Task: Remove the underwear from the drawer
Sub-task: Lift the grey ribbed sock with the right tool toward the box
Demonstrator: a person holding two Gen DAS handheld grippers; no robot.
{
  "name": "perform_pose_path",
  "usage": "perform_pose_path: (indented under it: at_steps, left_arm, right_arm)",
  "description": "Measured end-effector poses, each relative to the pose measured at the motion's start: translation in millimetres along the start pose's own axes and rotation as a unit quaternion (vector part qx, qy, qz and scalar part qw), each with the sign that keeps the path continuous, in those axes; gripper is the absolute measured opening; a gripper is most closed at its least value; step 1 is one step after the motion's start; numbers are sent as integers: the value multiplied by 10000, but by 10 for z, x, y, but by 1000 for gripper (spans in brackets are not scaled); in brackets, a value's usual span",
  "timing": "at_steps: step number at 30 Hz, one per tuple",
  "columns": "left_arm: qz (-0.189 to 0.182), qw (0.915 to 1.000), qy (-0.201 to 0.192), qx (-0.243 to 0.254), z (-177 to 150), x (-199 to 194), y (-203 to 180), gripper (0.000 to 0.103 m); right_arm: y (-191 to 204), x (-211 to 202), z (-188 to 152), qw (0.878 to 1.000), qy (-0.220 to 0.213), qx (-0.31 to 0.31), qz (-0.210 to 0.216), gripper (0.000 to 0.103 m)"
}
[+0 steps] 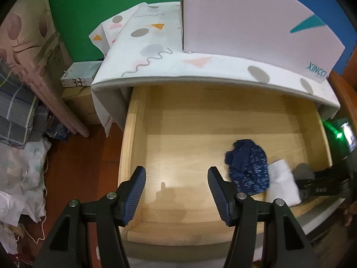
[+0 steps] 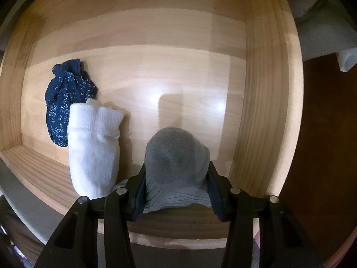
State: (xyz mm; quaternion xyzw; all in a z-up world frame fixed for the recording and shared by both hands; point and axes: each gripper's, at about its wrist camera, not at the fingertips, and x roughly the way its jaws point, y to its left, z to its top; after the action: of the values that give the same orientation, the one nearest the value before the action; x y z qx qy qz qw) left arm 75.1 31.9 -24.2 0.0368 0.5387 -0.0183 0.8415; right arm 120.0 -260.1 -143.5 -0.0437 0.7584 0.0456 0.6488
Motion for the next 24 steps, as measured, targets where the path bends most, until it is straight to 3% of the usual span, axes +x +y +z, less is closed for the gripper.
perform_pose_path:
  at_steps: [6, 12, 24]
  left_arm:
    - [-153, 9994, -198, -221, -26, -44, 68, 59]
    - [-153, 9991, -40, -404, -23, 40, 132, 59]
    - [12, 9995, -60, -303, -43, 51, 118, 59]
  right_arm:
    - [-24, -82, -34, 9996, -272, 25, -12, 40]
    - [-66, -139, -53, 9992, -383, 99, -24, 39]
    - [-104, -372, -76, 9959, -856, 220, -179, 39]
